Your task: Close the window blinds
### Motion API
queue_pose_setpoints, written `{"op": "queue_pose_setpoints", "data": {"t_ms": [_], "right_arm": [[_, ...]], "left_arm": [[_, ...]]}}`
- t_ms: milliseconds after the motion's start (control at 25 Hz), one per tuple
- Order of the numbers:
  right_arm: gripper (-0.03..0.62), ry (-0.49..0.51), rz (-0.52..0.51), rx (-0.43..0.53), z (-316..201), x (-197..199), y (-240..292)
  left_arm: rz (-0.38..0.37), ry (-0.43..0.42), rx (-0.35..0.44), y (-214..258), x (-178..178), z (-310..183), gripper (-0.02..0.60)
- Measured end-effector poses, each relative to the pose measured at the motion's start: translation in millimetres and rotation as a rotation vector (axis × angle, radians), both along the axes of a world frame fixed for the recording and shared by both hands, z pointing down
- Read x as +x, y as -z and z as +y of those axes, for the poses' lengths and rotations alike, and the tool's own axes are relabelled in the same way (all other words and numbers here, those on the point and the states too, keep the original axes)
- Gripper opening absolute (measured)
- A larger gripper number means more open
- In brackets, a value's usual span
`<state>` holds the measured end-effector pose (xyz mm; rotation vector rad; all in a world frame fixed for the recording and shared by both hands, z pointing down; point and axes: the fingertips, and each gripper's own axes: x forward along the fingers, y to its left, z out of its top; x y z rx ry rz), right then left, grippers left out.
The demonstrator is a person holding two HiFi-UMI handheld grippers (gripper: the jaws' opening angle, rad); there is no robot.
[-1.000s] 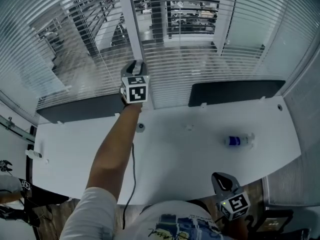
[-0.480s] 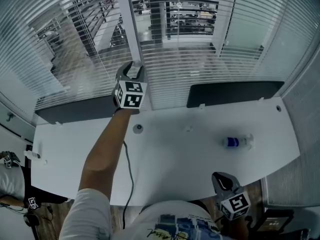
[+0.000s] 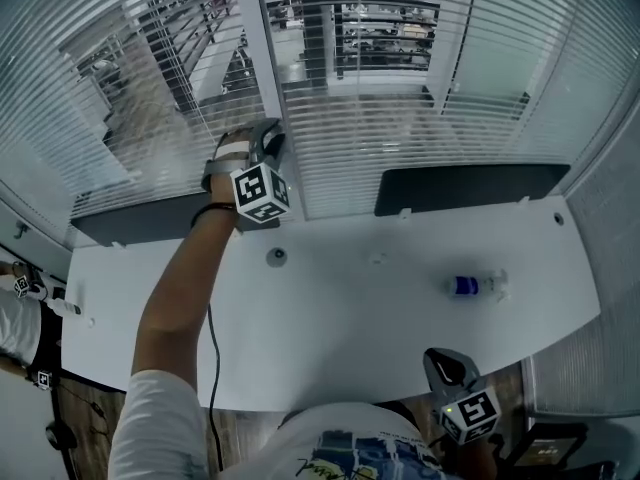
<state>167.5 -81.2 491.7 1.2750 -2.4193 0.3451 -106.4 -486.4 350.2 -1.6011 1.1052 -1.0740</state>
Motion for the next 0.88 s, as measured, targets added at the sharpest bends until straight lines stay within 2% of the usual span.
{"op": "queue_pose_setpoints", "data": {"t_ms": [120, 400, 480, 680, 880], "right_arm": [[0.012, 0.001, -0.002, -0.006, 2, 2, -4], [0.012, 0.003, -0.006, -0.007, 5, 2, -5], [0.012, -0.004, -0.008, -0.011, 5, 5, -6], [0.012, -0.010, -0.009, -0.015, 6, 8, -9], [0.012, 0.004, -0.014, -0.014, 4, 2, -7]], "left_arm": [[0.010, 0.007, -0.023, -6, 1, 2, 0.147], [-0.077, 0.068, -0.033, -8, -2, -10, 0.142], [-0.074, 0.068, -0.028, -8, -2, -10, 0.136], [0.070, 0.112, -0.029, -6, -2, -9, 0.132], [0.343, 0.161, -0.044, 2, -7, -8, 0.130]]}}
